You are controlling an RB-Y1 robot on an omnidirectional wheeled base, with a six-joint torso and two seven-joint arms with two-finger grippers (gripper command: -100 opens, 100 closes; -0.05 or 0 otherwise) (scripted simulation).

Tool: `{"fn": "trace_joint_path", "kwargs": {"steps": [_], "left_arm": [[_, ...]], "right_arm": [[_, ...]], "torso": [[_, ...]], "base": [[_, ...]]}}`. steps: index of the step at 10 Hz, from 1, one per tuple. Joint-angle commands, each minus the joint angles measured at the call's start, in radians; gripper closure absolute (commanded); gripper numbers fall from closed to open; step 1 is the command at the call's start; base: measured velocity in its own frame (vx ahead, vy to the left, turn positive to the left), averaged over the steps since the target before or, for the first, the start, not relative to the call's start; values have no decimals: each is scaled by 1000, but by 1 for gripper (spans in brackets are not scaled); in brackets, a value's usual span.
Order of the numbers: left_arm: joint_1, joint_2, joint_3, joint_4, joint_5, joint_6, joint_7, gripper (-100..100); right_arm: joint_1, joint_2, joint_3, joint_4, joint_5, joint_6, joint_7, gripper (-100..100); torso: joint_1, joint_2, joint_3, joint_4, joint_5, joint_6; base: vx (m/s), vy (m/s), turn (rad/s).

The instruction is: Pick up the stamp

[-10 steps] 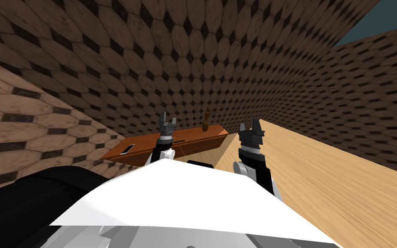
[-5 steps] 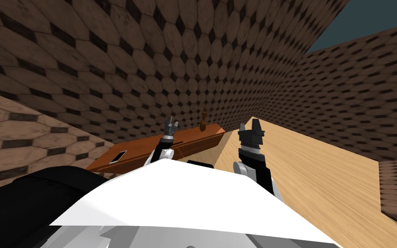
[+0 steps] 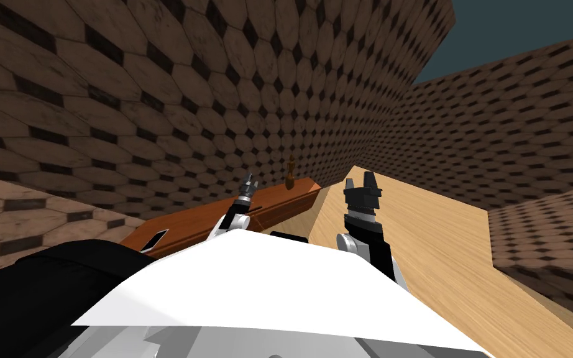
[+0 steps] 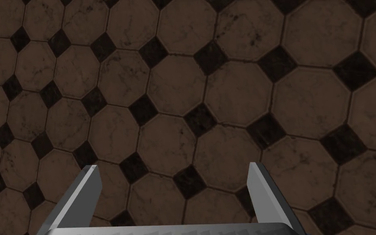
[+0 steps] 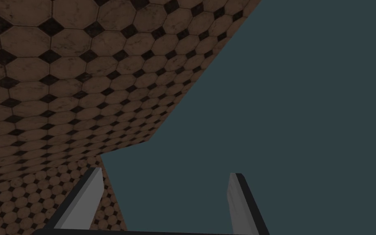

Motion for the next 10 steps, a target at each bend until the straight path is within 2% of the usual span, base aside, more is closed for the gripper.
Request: {"fn": "trace_joint_path", "kwargs": {"steps": [1, 2, 4, 5, 6, 7, 8, 9, 10], "left_arm": [[-6, 6, 9, 47, 16, 50, 27, -100], [-6, 6, 9, 47, 16, 58, 27, -100], [-22, 23, 30, 111, 45, 127, 68, -100], [-22, 23, 30, 111, 45, 147, 68, -100], [-30, 32, 42, 146, 60, 185, 90, -100], [-30, 32, 42, 146, 60, 193, 90, -100], [-39, 41, 54, 182, 75, 222, 112, -100], [-39, 41, 54, 182, 75, 241, 112, -100], [-48, 50, 66, 220, 91, 275, 135, -100]], "right_arm": [[0, 0, 0, 0, 0, 0, 0, 0], [0, 0, 0, 0, 0, 0, 0, 0], [0, 0, 0, 0, 0, 0, 0, 0], [0, 0, 0, 0, 0, 0, 0, 0], [0, 0, 0, 0, 0, 0, 0, 0], [0, 0, 0, 0, 0, 0, 0, 0], [0, 0, 0, 0, 0, 0, 0, 0], [0, 0, 0, 0, 0, 0, 0, 0], [0, 0, 0, 0, 0, 0, 0, 0]], "torso": [[0, 0, 0, 0, 0, 0], [0, 0, 0, 0, 0, 0], [0, 0, 0, 0, 0, 0], [1, 1, 0, 0, 0, 0], [0, 1, 1, 0, 0, 0], [0, 0, 0, 0, 0, 0], [-1, 0, 0, 0, 0, -1], [0, 1, 0, 0, 0, 0], [0, 1, 0, 0, 0, -1]], "base": [[-1, 49, -282], [-3, 46, -101], [-9, 56, -175], [-9, 49, -161], [-1, 40, -222], [-2, 36, -91], [-12, 44, -201], [-13, 43, -87], [-3, 42, -178]]}}
